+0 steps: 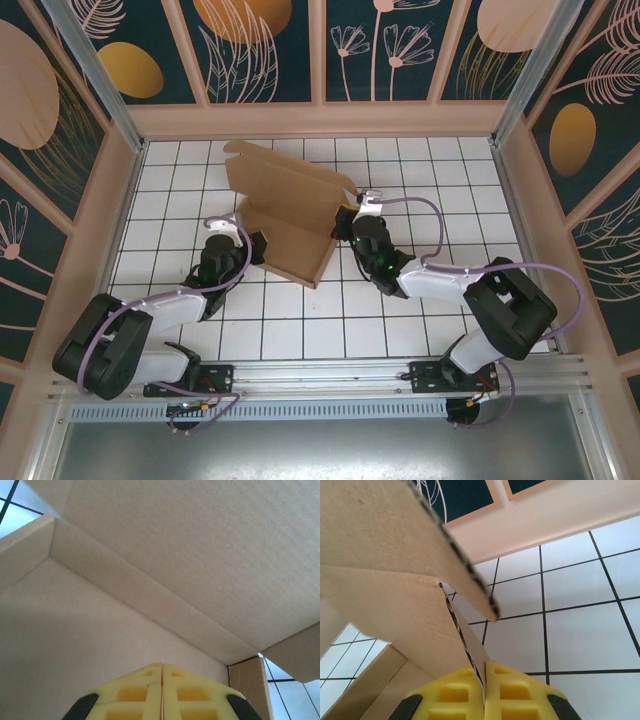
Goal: Fold the paper box
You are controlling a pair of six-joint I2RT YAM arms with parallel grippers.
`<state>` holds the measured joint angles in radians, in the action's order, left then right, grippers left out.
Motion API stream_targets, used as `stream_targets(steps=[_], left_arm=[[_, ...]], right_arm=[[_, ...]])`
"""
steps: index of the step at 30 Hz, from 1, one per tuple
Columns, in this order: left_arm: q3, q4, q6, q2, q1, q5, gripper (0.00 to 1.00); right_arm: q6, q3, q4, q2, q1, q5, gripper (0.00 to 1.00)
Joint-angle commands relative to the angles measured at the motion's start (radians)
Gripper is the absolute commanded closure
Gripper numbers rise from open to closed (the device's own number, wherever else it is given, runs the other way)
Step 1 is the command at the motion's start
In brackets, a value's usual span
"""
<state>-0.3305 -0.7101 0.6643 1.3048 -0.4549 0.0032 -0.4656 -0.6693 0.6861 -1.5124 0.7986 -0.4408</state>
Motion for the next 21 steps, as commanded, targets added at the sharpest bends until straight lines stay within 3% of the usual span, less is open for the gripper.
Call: stream_targets(steps=[1, 3, 8, 14, 17, 21], left_arm=[[0.010, 0.006, 0.020, -0.045, -0.007, 0.018, 0.90], [-0.002, 0.040, 0.003, -0.089, -0.007, 0.009, 0.88], [-0.087, 0.211, -0.155, -0.226, -0.006, -0.021, 0.65], [-0.205, 0.336, -0.338, -0.262, 0.034, -0.073, 0.61], [-0.253, 0.342, -0.348, -0.234, 0.123, -0.008, 0.47], [-0.290, 0.295, -0.409, -0.203, 0.201, 0.065, 0.42]], right_arm=[[0.038, 0.025, 0.013, 0.003, 0.011, -0.051, 1.00], [0.147, 0.023, 0.029, 0.008, 0.011, -0.048, 1.00], [0.489, 0.023, -0.004, 0.042, -0.010, 0.111, 1.00], [0.639, 0.014, -0.085, 0.065, -0.184, 0.578, 1.00], [0.724, -0.002, -0.100, 0.059, -0.246, 0.709, 1.00], [0.827, -0.042, -0.116, 0.032, -0.370, 0.881, 1.00]])
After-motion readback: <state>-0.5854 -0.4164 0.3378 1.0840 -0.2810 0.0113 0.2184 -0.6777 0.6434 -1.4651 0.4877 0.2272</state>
